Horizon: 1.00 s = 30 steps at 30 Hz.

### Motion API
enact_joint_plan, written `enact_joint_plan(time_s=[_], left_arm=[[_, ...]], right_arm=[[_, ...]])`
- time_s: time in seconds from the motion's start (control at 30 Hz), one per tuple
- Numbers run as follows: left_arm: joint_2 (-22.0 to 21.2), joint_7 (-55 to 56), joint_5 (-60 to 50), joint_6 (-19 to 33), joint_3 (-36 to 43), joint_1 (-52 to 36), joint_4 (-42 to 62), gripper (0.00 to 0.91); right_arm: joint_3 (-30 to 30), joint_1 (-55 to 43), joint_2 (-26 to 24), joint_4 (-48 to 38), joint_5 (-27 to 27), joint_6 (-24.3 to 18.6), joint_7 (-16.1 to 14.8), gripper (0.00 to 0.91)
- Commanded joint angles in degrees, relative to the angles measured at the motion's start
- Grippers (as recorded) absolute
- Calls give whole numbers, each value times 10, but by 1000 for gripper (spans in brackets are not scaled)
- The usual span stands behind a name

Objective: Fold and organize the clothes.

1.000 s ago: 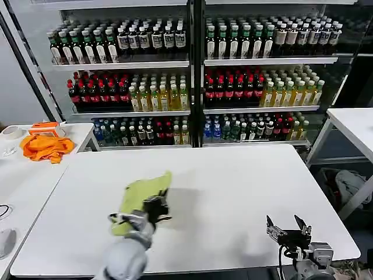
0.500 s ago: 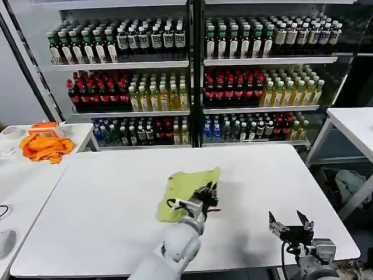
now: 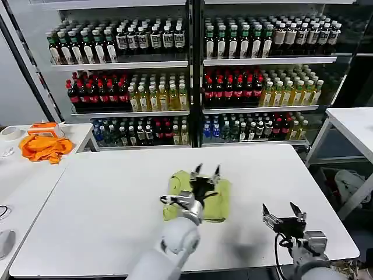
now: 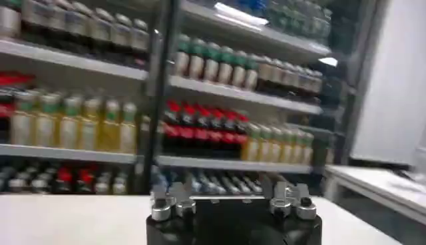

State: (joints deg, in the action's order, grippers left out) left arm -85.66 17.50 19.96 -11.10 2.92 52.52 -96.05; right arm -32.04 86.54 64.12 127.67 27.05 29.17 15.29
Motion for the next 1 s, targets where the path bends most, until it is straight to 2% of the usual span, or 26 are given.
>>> enact_joint_plan(time_s=[0.03,0.13,0.27,0.6,0.63,0.67,0.7,0.73,0.77,0.83,0.87,1.0], left_arm=[[139,12,26,45,-193,124,-132,907],[152,11,26,49,-240,168,-159,907],[147,9,17,60,-274,219,-187,907],[138,8,12,73,-296,265,-202,907],[138,8,12,74,-296,266,-202,907],[138,8,12,74,-296,266,-202,907],[138,8,12,74,-296,266,-202,907],[138,8,12,73,-295,265,-202,907],[137,8,12,73,-295,265,-202,907],[137,7,12,73,-293,264,-202,907],[137,7,12,73,-293,264,-203,907],[138,6,12,73,-291,263,-203,907]], right_arm=[[174,-217,30,-139,155,-6,61,907],[202,-279,55,-197,183,-6,79,907],[222,-331,83,-262,203,-3,106,907],[231,-364,114,-343,203,-8,119,897],[232,-365,115,-347,203,-7,123,836],[233,-366,117,-351,203,-6,126,725],[234,-367,118,-355,203,-5,128,494],[235,-367,119,-357,203,-4,129,393],[236,-368,121,-361,202,-3,134,181],[236,-368,123,-364,201,-4,137,40],[235,-368,124,-365,201,-5,138,0],[233,-369,124,-371,200,-9,139,0]])
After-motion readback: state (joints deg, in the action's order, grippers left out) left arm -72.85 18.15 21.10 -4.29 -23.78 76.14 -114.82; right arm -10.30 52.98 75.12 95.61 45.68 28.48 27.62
